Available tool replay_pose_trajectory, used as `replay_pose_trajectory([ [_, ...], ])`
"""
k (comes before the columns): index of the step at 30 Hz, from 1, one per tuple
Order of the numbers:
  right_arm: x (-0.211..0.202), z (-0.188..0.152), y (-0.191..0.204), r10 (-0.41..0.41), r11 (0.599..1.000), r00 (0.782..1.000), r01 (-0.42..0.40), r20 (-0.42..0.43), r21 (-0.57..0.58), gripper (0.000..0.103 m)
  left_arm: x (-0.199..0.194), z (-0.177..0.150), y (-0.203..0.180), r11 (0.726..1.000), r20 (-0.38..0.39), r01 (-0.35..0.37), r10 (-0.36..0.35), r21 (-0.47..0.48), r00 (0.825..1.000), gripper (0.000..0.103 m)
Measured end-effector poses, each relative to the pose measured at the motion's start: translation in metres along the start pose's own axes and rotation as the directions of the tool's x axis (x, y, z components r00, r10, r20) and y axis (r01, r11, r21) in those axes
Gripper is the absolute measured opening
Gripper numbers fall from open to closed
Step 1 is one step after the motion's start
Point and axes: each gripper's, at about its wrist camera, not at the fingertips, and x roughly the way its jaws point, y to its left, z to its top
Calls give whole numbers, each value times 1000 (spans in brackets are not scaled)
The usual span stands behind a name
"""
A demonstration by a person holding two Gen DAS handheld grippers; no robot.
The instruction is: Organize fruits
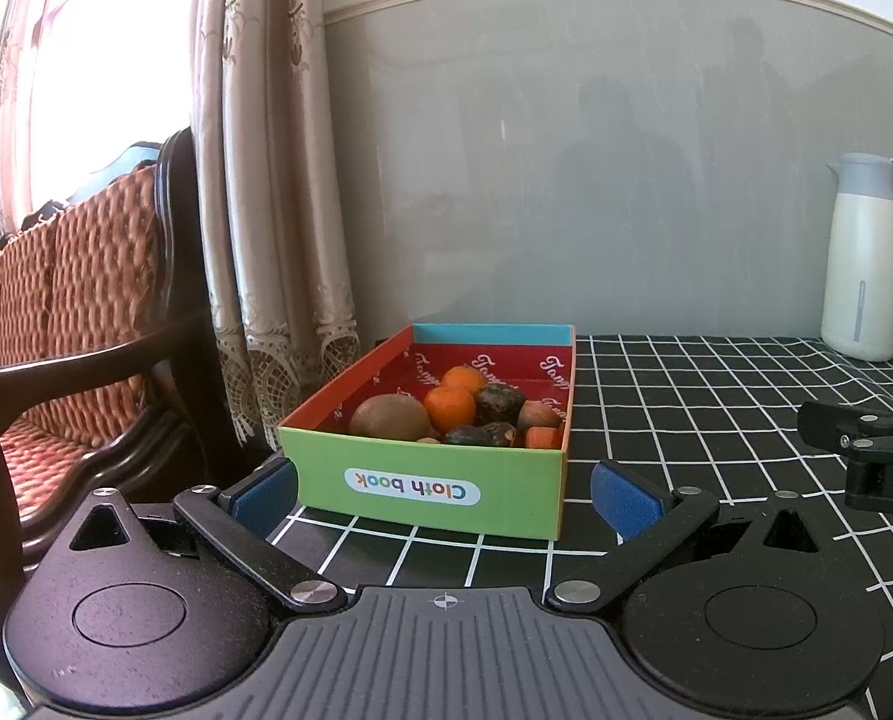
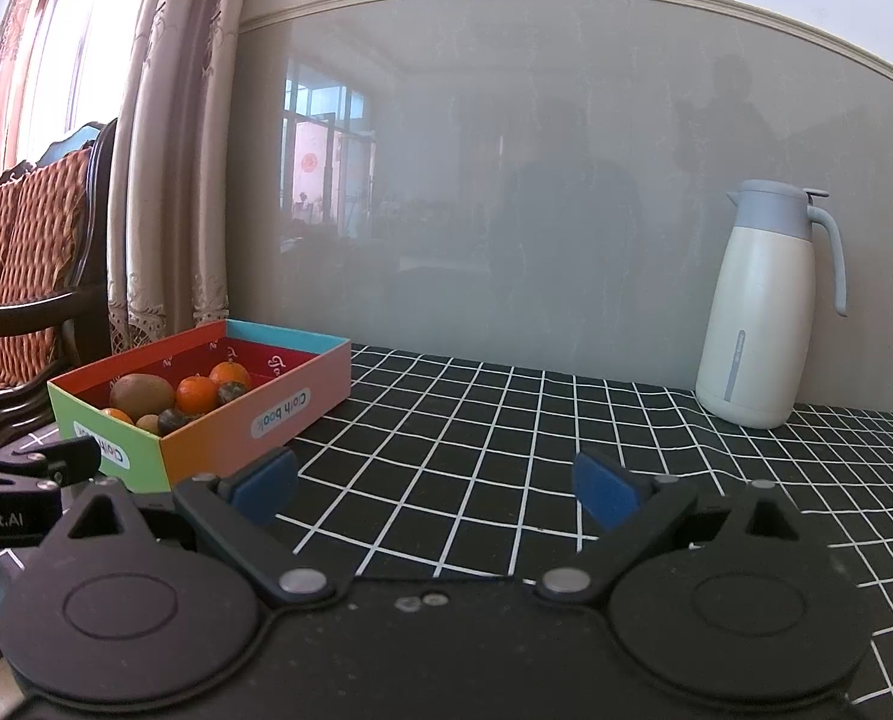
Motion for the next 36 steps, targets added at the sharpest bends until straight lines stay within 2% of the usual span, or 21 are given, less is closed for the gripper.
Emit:
replay_pose_trajectory([
  [36, 0, -1, 2, 0, 1000, 1000, 0, -1, -3, 98, 1, 0, -2, 1000, -5, 8, -8, -1, 1000, 103],
])
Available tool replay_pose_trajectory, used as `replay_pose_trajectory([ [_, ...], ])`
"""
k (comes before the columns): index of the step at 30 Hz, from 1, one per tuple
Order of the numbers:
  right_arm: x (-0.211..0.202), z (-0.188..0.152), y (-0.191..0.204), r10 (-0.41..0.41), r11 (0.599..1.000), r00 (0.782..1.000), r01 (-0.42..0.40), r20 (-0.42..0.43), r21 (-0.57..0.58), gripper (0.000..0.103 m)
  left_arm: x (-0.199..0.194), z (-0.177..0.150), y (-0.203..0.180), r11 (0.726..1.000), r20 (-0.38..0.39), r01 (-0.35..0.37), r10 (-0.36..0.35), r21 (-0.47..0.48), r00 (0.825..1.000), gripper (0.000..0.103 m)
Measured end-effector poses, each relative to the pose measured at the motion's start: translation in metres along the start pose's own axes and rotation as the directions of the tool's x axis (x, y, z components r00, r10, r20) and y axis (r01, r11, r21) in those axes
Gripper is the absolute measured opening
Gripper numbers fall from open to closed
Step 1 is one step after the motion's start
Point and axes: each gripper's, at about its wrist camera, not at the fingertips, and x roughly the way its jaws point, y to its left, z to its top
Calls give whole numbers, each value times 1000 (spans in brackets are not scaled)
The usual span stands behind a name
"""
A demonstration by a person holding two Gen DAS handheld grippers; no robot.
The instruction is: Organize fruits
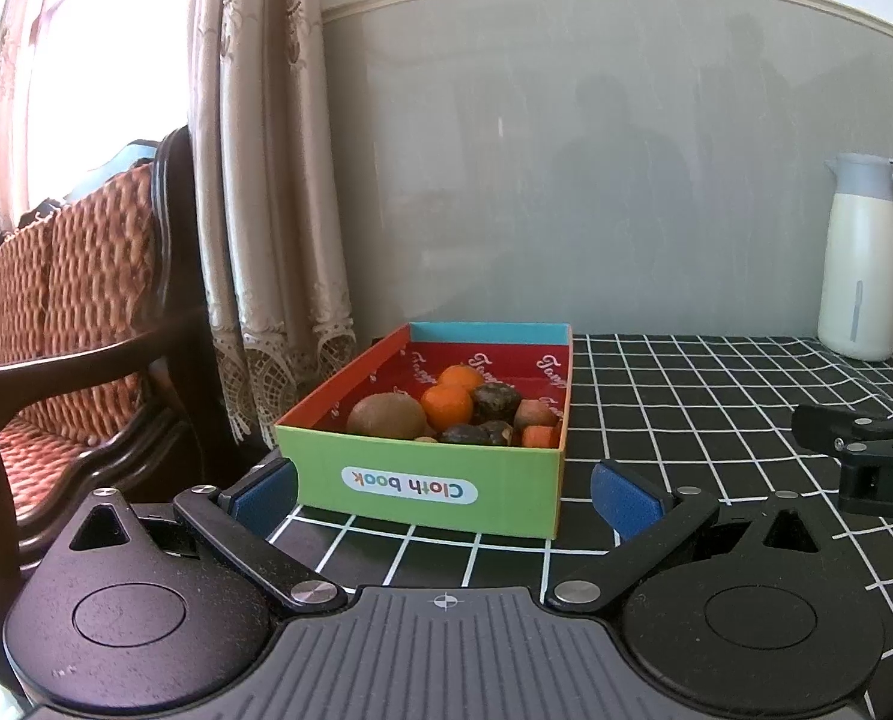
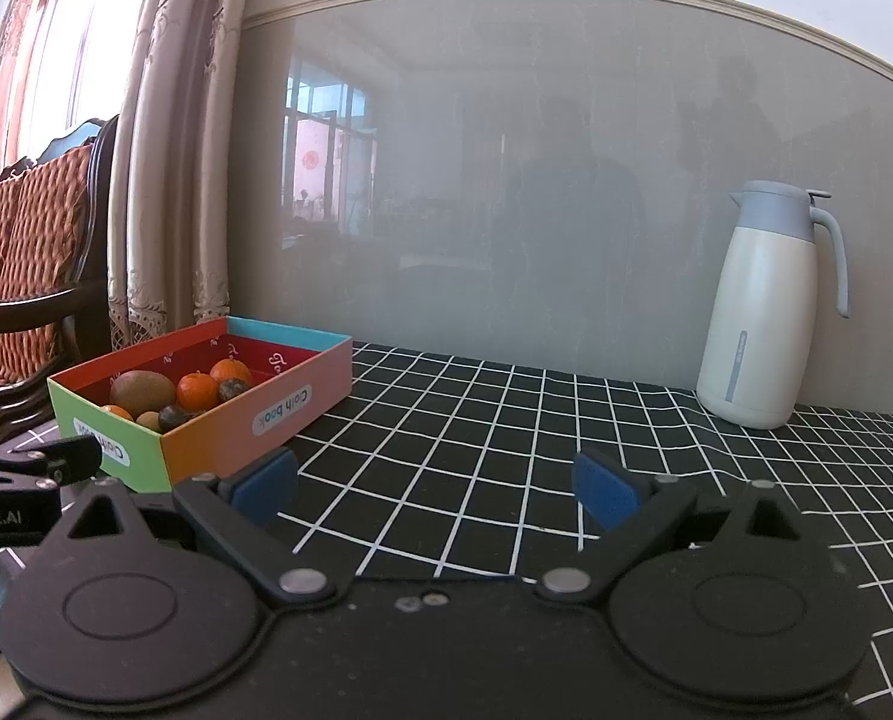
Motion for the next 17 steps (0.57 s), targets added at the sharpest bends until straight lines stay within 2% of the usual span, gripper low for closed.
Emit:
replay_pose_trajectory([
  [10, 0, 0, 0, 0, 1000, 1000, 0, -2, 1, 98, 1, 1, 1, 1000, 11, 7, -7, 6, 1000, 103],
  [17, 0, 0, 0, 0, 1000, 1000, 0, -1, 1, 98, 2, 2, 13, 997, 37, 38, -36, -68, 999, 103],
])
